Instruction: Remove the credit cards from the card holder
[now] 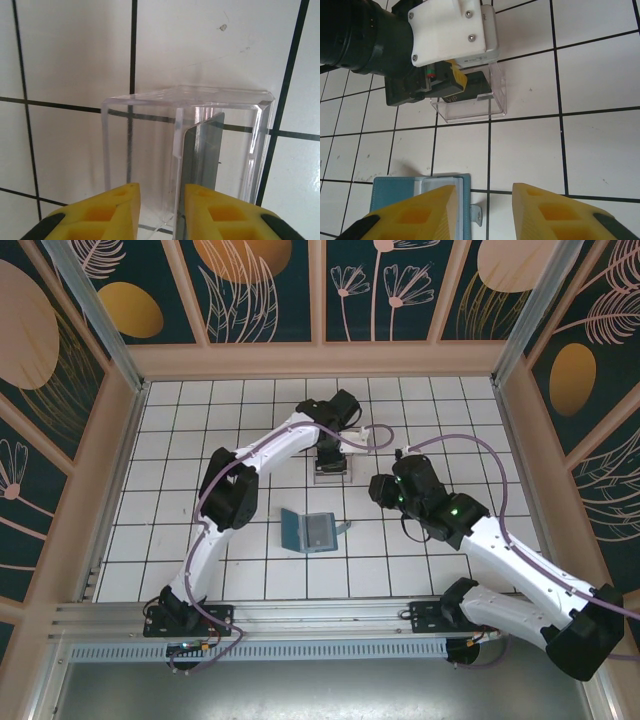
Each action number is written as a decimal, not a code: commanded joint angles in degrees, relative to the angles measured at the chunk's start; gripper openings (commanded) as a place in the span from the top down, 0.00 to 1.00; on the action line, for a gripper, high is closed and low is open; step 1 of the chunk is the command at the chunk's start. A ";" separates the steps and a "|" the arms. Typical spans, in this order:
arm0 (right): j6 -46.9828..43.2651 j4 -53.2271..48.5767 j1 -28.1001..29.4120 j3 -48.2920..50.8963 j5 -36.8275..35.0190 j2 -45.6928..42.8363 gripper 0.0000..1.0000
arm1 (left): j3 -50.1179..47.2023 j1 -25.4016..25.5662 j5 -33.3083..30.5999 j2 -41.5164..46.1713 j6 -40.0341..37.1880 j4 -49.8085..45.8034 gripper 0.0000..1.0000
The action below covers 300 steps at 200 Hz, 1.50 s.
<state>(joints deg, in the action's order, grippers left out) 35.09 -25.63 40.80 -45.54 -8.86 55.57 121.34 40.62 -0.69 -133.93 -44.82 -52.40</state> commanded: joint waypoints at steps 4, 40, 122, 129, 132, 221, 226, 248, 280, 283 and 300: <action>1.30 1.37 -0.50 -0.45 0.22 0.41 0.65 | -1.92 0.28 1.42 5.11 -0.18 1.93 0.68; 1.36 1.46 -0.54 -0.60 0.51 0.54 0.65 | -4.54 0.22 0.14 6.66 -0.10 5.61 0.66; 1.03 1.47 -0.54 -0.74 0.83 1.03 0.65 | -6.31 0.12 -1.99 3.14 0.94 6.83 0.67; 1.03 1.41 -0.53 -0.65 0.84 0.96 0.65 | -6.12 0.18 -1.67 2.86 1.11 6.62 0.67; 1.03 1.33 -0.58 -0.69 0.83 0.94 0.65 | -6.03 0.16 -1.50 2.87 1.22 6.61 0.67; 1.30 1.11 -0.55 -0.47 0.78 0.41 0.65 | -6.29 0.21 2.13 2.19 1.83 5.13 0.64; 1.30 1.09 -0.54 -0.49 0.82 0.37 0.65 | -6.26 0.22 2.33 2.07 1.84 5.07 0.64; 1.30 1.11 -0.54 -0.46 0.83 0.28 0.65 | -6.26 0.15 2.51 1.84 1.93 4.99 0.63; 1.30 1.02 -0.54 -0.50 0.86 0.27 0.65 | -6.23 0.11 2.79 1.65 2.01 4.94 0.63; 1.30 1.02 -0.54 -0.50 0.82 0.28 0.65 | -6.21 0.15 2.80 1.61 2.01 4.94 0.63; 1.30 1.02 -0.54 -0.55 0.84 0.30 0.65 | -6.25 0.20 2.96 1.64 2.12 5.11 0.62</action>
<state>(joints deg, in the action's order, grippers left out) 35.48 -25.47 40.80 -45.54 -7.62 56.42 115.44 40.62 1.02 -131.37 -43.27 -46.28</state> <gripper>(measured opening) 0.351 0.372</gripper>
